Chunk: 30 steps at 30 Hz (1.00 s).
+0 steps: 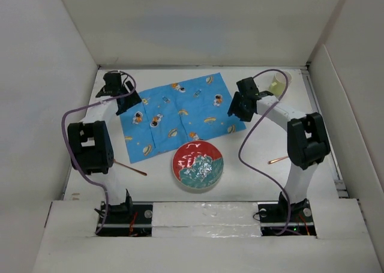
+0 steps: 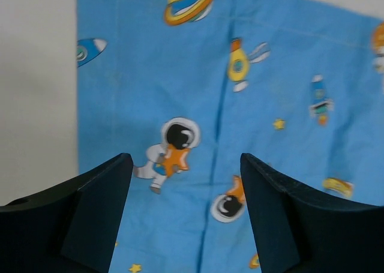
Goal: Set the dinner table for one person
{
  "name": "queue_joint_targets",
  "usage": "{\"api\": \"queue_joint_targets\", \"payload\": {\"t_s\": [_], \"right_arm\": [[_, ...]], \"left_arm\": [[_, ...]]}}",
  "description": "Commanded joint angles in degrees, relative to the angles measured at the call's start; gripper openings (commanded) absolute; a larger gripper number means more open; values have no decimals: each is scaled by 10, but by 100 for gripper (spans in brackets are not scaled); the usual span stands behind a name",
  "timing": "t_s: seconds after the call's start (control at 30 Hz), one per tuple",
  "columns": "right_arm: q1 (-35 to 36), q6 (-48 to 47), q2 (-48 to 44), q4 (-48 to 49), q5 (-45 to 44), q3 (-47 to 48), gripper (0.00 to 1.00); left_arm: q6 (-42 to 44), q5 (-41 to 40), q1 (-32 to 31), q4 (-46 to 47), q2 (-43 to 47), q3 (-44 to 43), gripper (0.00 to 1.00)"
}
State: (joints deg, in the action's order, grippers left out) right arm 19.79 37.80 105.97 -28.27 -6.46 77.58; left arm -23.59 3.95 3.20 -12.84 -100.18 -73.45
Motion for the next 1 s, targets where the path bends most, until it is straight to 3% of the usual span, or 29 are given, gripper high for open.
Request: {"api": "queue_joint_targets", "payload": {"t_s": [0.0,0.23,0.4,0.43,0.47,0.53,0.57,0.6,0.97], "right_arm": [[-19,-24,19,-54,-29,42,63],[-35,-28,75,-110,-5,68,63],[-35,-29,80,-108,16,40,58],[-35,-32,81,-101,28,36,51],[-41,-29,83,-100,46,33,36],[-41,-26,78,-93,51,28,22],[-47,-21,77,-90,59,28,5],[-53,-19,71,-86,60,27,0],[-90,21,-30,-35,46,-53,0]], "left_arm": [[44,-67,0,-58,-17,-26,70],[44,-85,0,-64,-95,-57,71],[41,-74,0,-63,-133,-96,62],[40,-71,0,-65,-147,-101,60],[38,-68,0,-65,-151,-106,55],[33,-59,0,-59,-165,-121,52],[31,-57,0,-55,-171,-125,49],[29,-55,-7,-54,-176,-138,48],[15,-55,-65,-97,-303,-327,49]]}}
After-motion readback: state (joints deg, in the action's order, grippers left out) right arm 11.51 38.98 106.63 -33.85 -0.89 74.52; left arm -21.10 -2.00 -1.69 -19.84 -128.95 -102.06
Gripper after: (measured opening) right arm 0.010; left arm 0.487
